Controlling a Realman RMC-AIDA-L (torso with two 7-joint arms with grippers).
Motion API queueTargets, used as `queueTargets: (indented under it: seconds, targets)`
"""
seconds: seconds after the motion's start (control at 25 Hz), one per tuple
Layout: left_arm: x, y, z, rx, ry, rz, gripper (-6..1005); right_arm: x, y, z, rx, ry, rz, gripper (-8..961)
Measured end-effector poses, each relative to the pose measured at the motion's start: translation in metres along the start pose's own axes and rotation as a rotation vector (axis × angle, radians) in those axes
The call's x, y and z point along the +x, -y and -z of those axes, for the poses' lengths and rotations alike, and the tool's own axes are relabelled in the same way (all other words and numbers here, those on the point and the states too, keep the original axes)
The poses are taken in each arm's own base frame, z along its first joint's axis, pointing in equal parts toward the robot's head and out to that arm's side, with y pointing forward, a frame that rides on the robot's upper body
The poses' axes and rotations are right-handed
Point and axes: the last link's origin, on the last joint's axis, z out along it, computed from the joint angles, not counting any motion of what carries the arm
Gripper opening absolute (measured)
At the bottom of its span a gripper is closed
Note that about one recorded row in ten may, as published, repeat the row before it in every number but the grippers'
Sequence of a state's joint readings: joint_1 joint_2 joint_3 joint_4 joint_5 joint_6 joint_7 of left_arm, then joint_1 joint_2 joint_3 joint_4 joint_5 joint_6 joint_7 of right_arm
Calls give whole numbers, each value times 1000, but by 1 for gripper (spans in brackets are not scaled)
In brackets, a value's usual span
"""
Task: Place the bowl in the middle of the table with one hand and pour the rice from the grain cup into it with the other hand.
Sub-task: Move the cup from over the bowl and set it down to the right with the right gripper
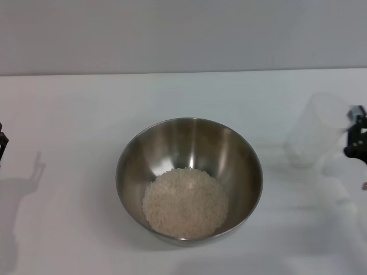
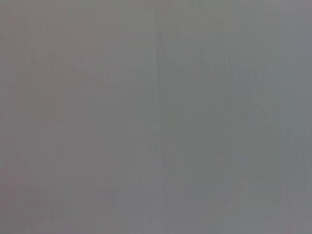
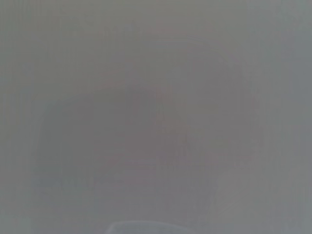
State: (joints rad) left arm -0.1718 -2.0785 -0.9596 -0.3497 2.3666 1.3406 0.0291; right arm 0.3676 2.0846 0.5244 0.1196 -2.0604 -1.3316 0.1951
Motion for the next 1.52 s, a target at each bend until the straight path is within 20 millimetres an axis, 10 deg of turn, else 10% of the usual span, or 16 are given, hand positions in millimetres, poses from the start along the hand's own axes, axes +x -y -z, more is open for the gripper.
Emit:
queueTargets:
  seconds: [0.6, 1.52]
  targets:
    - [0, -1, 0, -3, -2, 3, 829, 16, -30, -33, -156, -156, 131, 23]
    - [1, -3, -2, -10, -6, 7, 829, 23, -33, -31, -163, -203, 136, 25]
